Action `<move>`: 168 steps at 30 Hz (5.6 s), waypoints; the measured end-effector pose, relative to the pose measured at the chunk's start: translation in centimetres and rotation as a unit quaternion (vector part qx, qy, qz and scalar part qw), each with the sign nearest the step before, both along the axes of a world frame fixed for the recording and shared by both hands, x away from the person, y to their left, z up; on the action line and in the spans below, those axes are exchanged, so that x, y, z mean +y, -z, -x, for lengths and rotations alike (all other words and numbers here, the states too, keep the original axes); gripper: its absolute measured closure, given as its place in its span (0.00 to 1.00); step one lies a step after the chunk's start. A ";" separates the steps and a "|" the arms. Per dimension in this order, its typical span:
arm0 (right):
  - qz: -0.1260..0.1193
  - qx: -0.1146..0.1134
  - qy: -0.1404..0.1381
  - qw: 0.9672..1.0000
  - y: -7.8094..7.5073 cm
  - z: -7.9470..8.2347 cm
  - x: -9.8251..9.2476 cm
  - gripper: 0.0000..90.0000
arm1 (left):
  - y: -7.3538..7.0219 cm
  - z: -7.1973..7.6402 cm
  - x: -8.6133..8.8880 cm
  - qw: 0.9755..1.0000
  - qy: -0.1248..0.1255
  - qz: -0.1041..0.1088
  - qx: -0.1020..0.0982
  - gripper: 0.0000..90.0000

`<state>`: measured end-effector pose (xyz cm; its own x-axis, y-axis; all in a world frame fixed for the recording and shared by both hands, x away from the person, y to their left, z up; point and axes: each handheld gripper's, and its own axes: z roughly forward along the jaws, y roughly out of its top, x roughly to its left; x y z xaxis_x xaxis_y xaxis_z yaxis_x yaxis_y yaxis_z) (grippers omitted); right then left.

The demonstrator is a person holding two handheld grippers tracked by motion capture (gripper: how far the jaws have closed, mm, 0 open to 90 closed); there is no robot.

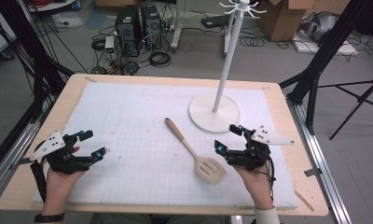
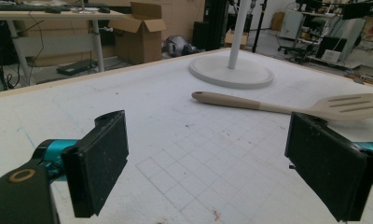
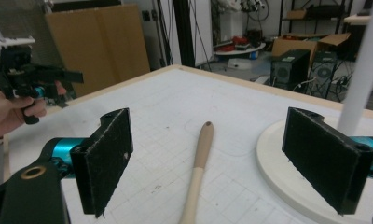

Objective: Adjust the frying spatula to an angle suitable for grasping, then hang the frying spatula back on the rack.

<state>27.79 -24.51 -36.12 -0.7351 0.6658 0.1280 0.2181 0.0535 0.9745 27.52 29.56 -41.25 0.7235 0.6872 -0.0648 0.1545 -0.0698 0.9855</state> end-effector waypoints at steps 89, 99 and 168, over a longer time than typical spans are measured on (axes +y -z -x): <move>0.354 0.203 -0.024 0.913 5.7 -7.8 13.0 0.86 | 0.3 -0.1 -1.4 0.999 0.008 -0.033 0.020 0.16; 0.334 0.166 -0.054 0.926 4.3 -6.6 12.2 0.86 | 0.3 0.0 -1.3 0.999 0.005 -0.033 0.019 0.16; 0.059 -0.052 0.063 0.995 -1.3 2.7 1.3 0.86 | -1.8 0.4 -5.1 0.999 0.042 0.028 0.004 0.18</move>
